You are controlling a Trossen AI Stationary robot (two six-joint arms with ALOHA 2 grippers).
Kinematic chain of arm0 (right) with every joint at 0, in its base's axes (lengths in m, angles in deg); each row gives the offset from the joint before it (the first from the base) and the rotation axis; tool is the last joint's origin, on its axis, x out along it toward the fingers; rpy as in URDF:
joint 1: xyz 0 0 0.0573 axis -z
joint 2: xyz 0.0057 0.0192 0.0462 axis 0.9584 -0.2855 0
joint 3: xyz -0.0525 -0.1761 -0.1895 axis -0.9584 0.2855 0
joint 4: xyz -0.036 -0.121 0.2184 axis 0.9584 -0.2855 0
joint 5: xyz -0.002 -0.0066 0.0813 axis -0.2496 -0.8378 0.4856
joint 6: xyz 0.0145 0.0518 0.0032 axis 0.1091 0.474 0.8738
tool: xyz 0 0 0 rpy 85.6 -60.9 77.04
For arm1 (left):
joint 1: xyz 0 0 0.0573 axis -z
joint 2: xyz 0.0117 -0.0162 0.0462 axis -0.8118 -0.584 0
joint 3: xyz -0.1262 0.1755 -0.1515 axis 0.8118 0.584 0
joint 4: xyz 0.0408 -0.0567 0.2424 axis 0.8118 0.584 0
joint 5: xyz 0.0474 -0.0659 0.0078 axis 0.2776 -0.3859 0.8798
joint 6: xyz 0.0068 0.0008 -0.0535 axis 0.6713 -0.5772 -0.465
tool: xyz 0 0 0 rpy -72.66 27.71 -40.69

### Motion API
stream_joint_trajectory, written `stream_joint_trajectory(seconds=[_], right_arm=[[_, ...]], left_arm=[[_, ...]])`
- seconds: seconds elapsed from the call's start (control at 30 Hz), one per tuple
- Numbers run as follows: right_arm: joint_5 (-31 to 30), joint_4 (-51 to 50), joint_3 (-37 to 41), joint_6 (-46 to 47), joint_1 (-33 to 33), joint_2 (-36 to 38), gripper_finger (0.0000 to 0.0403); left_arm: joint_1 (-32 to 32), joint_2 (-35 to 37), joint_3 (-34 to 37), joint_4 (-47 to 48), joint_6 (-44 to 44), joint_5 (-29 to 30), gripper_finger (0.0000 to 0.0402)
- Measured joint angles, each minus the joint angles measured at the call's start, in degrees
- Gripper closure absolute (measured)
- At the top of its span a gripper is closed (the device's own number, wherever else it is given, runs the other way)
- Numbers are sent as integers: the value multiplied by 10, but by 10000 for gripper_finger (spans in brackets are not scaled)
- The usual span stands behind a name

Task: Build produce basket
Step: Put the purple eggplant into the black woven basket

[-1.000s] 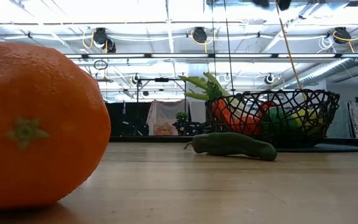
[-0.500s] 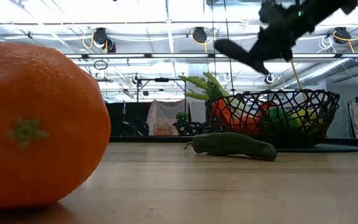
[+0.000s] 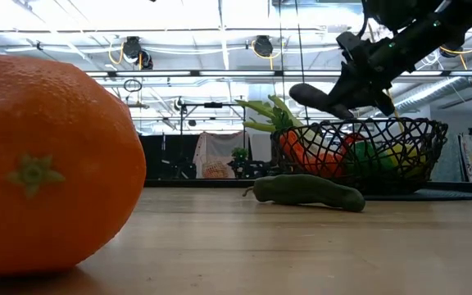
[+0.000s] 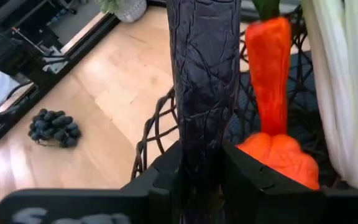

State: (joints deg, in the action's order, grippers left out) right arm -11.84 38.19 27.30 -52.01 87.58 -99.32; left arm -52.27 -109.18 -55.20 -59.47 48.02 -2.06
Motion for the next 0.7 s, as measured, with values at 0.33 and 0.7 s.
stream_joint_trajectory(seconds=[0.33,0.7], right_arm=[[91,-40,0,18,18,-25,322],[104,-43,0,31,18,-26,244]], left_arm=[[-1,0,0,-1,29,0,261],[1,0,0,-1,22,0,261]])
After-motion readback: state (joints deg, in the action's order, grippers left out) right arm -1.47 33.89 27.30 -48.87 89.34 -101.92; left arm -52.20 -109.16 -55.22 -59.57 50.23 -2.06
